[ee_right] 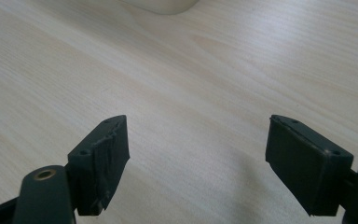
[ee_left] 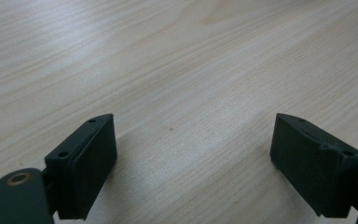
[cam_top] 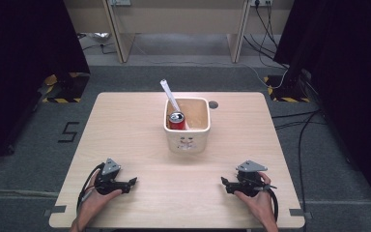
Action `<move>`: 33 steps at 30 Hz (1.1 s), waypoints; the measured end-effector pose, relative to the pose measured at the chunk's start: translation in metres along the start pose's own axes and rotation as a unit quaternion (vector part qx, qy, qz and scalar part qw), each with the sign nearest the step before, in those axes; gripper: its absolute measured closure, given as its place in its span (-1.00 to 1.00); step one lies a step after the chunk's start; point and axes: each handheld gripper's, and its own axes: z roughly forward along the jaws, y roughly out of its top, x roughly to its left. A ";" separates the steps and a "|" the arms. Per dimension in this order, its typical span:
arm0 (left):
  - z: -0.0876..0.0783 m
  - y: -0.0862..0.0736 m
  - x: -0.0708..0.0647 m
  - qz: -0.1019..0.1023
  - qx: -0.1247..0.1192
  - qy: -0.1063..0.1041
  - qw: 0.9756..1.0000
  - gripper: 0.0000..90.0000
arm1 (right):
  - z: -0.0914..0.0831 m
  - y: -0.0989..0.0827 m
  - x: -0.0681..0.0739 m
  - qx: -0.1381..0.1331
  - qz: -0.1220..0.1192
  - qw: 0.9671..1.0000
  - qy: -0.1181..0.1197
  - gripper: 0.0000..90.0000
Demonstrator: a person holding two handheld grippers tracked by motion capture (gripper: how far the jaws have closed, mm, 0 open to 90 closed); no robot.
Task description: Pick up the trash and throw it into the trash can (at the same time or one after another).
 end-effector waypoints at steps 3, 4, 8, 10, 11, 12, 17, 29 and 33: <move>0.000 0.000 0.000 0.000 0.000 0.000 1.000 -0.69 | -0.001 -0.004 0.000 0.000 0.004 1.000 -0.002 -0.52; 0.000 0.000 0.000 0.000 0.000 0.000 1.000 -0.69 | -0.002 -0.005 -0.001 0.000 0.007 1.000 -0.004 -0.53; 0.000 0.000 0.000 0.000 0.000 0.000 1.000 -0.69 | -0.005 -0.008 -0.001 -0.002 0.009 1.000 -0.008 -0.53; 0.000 0.000 0.000 0.000 0.000 0.000 1.000 -0.69 | -0.005 -0.011 0.000 -0.001 0.009 1.000 -0.008 -0.53; 0.000 0.000 0.000 0.000 0.000 0.000 1.000 -0.69 | -0.005 -0.013 0.000 0.000 0.011 1.000 -0.009 -0.52; 0.000 0.000 0.000 0.000 0.000 0.000 1.000 -0.69 | -0.004 -0.014 0.000 0.002 0.011 1.000 -0.008 -0.52; 0.000 0.000 0.000 0.000 0.000 0.000 1.000 -0.69 | -0.005 -0.019 -0.001 0.006 0.012 1.000 -0.013 -0.53; 0.000 0.000 0.000 0.000 0.000 0.000 1.000 -0.69 | -0.009 -0.027 -0.001 0.006 0.018 1.000 -0.019 -0.55; 0.000 0.000 0.000 0.000 0.000 0.000 1.000 -0.69 | -0.009 -0.027 0.001 0.010 0.014 1.000 -0.020 -0.62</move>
